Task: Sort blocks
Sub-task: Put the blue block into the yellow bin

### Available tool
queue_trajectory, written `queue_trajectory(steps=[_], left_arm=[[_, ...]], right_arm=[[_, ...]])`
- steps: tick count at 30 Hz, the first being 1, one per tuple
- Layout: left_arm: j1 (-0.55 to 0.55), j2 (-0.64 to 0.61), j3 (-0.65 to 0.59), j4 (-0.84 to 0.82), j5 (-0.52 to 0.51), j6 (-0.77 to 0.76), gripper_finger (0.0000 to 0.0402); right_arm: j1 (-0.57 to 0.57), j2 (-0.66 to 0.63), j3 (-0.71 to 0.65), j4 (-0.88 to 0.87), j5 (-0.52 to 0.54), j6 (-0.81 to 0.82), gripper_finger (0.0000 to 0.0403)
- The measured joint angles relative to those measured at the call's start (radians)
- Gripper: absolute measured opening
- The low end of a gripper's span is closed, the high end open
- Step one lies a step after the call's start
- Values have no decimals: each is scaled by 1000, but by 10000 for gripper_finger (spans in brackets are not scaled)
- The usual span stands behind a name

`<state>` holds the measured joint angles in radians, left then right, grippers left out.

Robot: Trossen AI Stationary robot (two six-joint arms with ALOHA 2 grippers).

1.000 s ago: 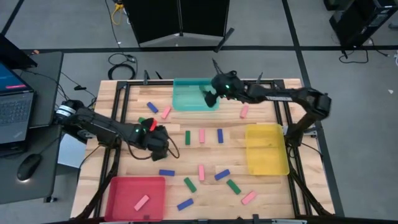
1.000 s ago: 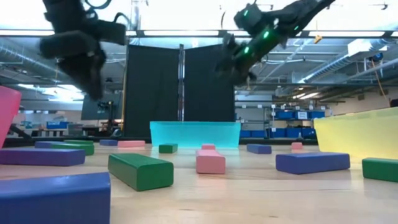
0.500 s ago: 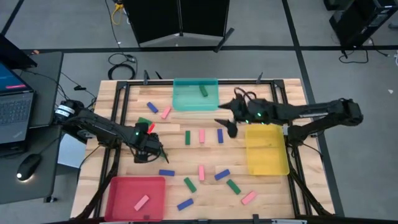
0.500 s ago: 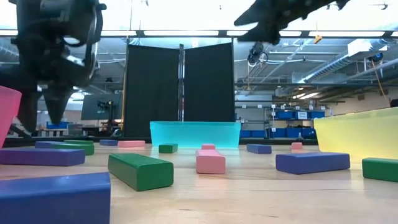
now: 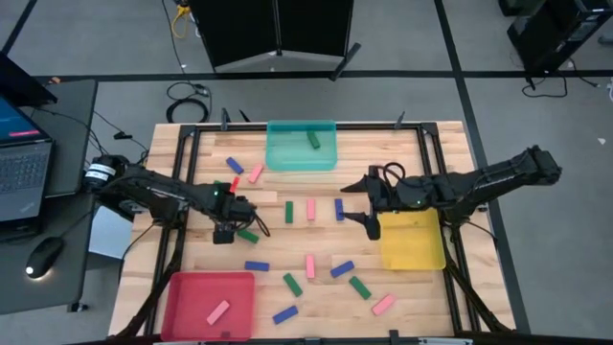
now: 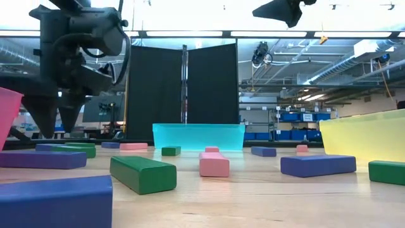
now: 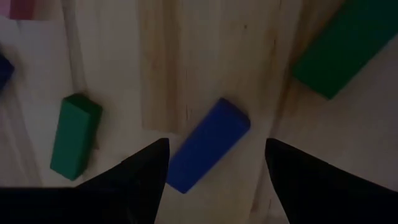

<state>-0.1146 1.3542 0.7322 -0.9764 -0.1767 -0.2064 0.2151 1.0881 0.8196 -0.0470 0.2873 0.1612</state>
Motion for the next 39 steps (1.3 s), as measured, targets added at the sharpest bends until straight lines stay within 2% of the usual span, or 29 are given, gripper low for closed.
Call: queue_trajectory(steps=[8,20,25,34,39], left_arm=[[11,61,0,8,40,21,273],[48,212,8,8,54,22,266],[60,218,8,28,67,40,220],[61,220,8,39,71,45,72],[61,220,7,39,58,44,64]], right_arm=[[53,-3,0,0,43,-6,324],[60,-3,0,9,45,-6,320],[67,-3,0,9,45,-4,320],[73,-3,0,9,56,0,318],[74,-3,0,17,60,0,316]])
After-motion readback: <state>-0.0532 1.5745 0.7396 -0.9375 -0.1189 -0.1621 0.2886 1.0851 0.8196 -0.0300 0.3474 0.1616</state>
